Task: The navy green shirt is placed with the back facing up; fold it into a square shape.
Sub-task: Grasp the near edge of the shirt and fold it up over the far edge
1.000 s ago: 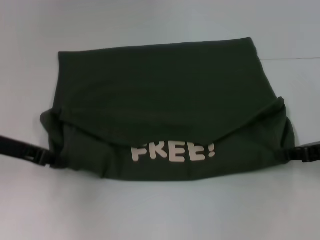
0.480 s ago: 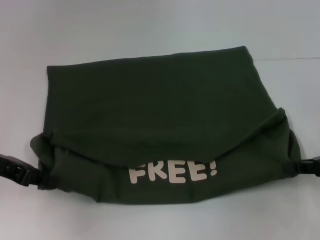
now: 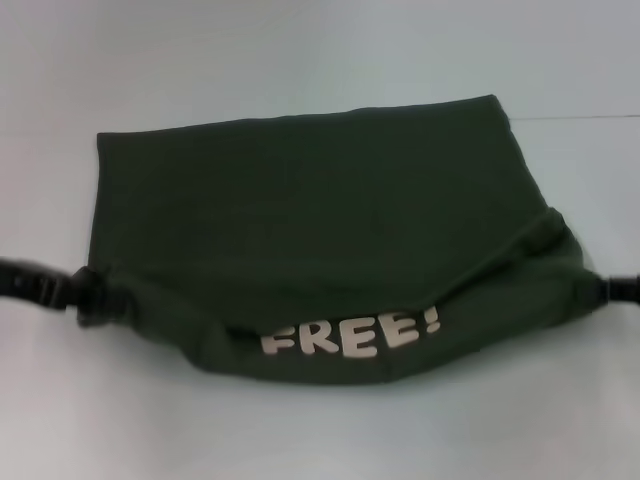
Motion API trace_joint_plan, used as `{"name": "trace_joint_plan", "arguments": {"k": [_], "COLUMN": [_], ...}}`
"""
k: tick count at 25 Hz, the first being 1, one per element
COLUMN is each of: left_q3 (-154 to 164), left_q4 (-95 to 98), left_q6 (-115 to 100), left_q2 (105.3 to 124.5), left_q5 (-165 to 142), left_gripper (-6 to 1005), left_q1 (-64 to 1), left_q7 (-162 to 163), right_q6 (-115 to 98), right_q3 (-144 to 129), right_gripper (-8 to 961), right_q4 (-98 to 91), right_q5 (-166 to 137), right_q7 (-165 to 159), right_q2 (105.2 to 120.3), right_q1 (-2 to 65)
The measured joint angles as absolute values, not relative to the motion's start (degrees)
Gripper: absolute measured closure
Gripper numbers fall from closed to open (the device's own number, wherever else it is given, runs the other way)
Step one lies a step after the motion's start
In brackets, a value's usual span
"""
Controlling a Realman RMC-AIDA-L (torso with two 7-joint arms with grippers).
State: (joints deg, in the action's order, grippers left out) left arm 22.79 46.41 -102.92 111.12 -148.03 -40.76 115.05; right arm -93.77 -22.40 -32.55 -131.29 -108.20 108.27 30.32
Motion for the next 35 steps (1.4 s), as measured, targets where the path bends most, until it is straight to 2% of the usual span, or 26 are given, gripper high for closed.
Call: {"name": "trace_joint_plan", "arguments": {"k": [10,17,20,23,24,26,30,35], "left_q3": [19.2,19.6,19.7,19.7,19.7,19.7,19.7,19.7], "left_q4": [43.5,40.3,38.3,37.1,36.7,36.5,35.1,31.5], "left_q6": [-87.3,-77.4,-73.1,-70.4,-67.3,-64.8,-58.4,-51.4], "left_q2": [110.99,111.29,111.51,112.14,113.28,114.33,116.47,117.89], "left_q5": [-136.2,-129.4,-127.3,-125.8,-124.3,-123.3,-120.6,-116.5], "left_gripper": [955,955,955,955,955,955,955,954], "left_q1": [-41.0,-41.5,-42.0,-42.5,-42.8,-42.9,-43.4,-43.9], "left_q7": [116.3,114.3,112.5,110.8,109.0,107.6,103.4,98.0], "right_q6": [-85.0,-74.8,-71.1,-67.2,-65.9,-62.9,-55.8,-46.5], "right_q3": [-22.0,-22.5,-22.5,-22.5,-22.6,-22.8,-22.9,-22.9], "right_gripper": [911,910,910,910,910,910,910,910], "right_q4": [-32.3,-32.1,-32.0,-31.9,-31.9,-31.3,-28.0,-24.5], "right_q5": [-120.5,-114.8,-112.0,-109.7,-109.1,-107.8,-105.1,-103.8], "right_q7": [-108.3,-107.4,-105.7,-103.9,-103.4,-101.9,-97.0,-93.0], "right_q2": [108.90,110.67,111.87,113.25,113.68,114.57,115.58,116.97], "right_q1": [32.7,35.4,36.6,38.0,38.5,39.6,42.4,45.7]}}
